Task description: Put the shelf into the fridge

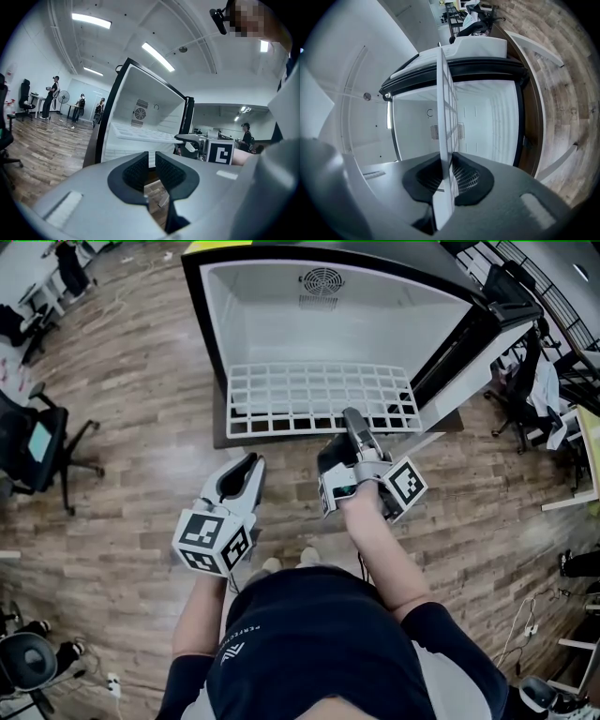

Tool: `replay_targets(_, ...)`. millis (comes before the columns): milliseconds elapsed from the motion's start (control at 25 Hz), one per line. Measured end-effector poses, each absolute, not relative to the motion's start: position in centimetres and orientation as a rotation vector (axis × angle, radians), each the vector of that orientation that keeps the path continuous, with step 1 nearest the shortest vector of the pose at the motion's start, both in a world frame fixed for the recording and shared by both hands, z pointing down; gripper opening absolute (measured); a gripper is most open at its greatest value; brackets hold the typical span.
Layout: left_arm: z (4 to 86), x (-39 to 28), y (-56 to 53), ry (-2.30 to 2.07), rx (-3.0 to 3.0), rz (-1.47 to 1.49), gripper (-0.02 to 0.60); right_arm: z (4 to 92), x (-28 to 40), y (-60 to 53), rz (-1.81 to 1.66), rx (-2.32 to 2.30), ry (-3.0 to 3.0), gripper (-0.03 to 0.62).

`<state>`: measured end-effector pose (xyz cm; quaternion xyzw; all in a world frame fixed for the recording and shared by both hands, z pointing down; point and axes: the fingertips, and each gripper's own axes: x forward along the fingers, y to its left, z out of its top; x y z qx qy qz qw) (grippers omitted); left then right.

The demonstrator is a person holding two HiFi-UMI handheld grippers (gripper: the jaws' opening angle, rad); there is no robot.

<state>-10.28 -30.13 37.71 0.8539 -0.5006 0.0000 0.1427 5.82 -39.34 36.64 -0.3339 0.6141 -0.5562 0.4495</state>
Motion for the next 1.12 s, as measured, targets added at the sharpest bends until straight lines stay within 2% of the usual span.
replay_targets(640, 35.6, -10.0, -32.3, -1.471, 2.493, -0.023, 0.062, 37.1, 5.9, -39.5, -1.370, -0.866, 1.520, 0.032)
replay_targets(920, 35.8, -10.6, -33.1, -1.475, 2.487, -0.005, 0.018, 37.2, 5.9, -39.6, -1.373, -0.875, 1.515, 0.031)
replay_targets(1080, 35.2, -10.7, -33.9, -1.484, 2.493, -0.025, 0.018, 37.4, 5.9, -39.7, -1.373, -0.886, 1.511, 0.029)
replay_targets(1120, 34.8, -10.9, -34.4, -1.507, 2.494, -0.028, 0.045, 37.5, 5.9, -39.7, -1.373, -0.885, 1.508, 0.026)
